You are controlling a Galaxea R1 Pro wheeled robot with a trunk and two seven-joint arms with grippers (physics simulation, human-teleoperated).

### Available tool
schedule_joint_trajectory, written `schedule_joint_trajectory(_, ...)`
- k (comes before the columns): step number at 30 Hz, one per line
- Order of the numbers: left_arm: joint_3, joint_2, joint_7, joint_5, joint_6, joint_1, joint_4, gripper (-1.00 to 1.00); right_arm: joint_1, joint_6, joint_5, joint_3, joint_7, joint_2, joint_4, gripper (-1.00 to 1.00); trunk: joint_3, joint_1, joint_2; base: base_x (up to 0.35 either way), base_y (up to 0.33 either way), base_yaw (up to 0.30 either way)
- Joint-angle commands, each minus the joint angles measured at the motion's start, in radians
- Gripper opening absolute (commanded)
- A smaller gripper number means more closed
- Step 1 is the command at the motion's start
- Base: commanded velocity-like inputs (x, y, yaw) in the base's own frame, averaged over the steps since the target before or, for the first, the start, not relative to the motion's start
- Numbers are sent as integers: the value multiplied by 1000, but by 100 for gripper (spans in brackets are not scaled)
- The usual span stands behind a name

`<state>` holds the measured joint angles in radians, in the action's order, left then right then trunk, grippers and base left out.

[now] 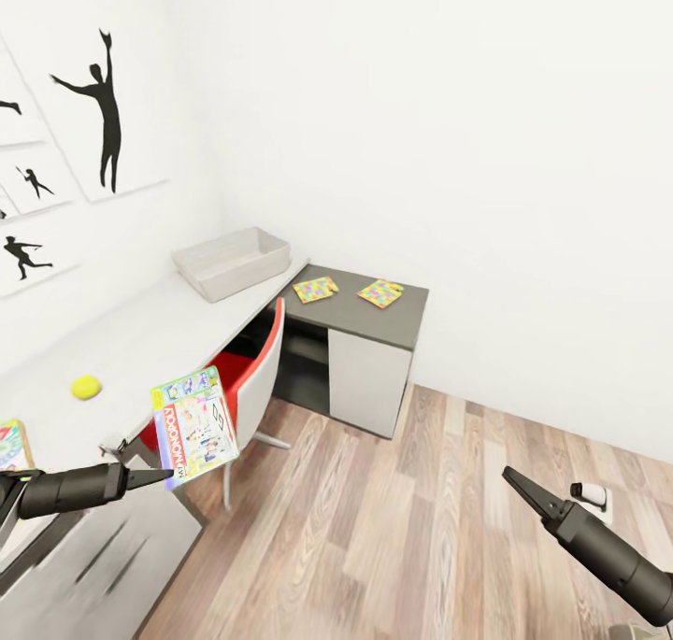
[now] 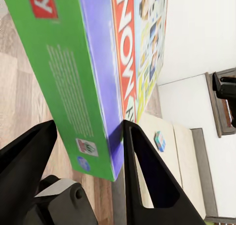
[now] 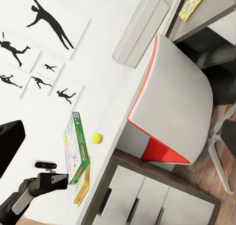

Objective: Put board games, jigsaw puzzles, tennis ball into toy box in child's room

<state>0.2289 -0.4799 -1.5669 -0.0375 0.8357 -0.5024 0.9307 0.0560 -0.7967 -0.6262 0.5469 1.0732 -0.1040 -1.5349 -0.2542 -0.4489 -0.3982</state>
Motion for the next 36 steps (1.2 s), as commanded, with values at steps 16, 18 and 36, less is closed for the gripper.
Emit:
schedule_joint_trajectory(16, 2, 0, -4, -2, 8, -1, 1, -100, 1, -5, -3, -1, 2, 1, -8, 100, 22, -1, -2, 228, -44, 0)
schedule_joint_trajectory(18, 3, 0, -4, -2, 8, 0, 2, -100, 1, -4, -3, -1, 2, 1, -8, 100, 25, -1, -2, 87, -5, 0)
schedule_joint_trajectory(36, 4, -1, -4, -2, 8, 1, 2, -100, 1, -4, -3, -1, 2, 1, -10, 100, 55, -1, -2, 221, -25, 0)
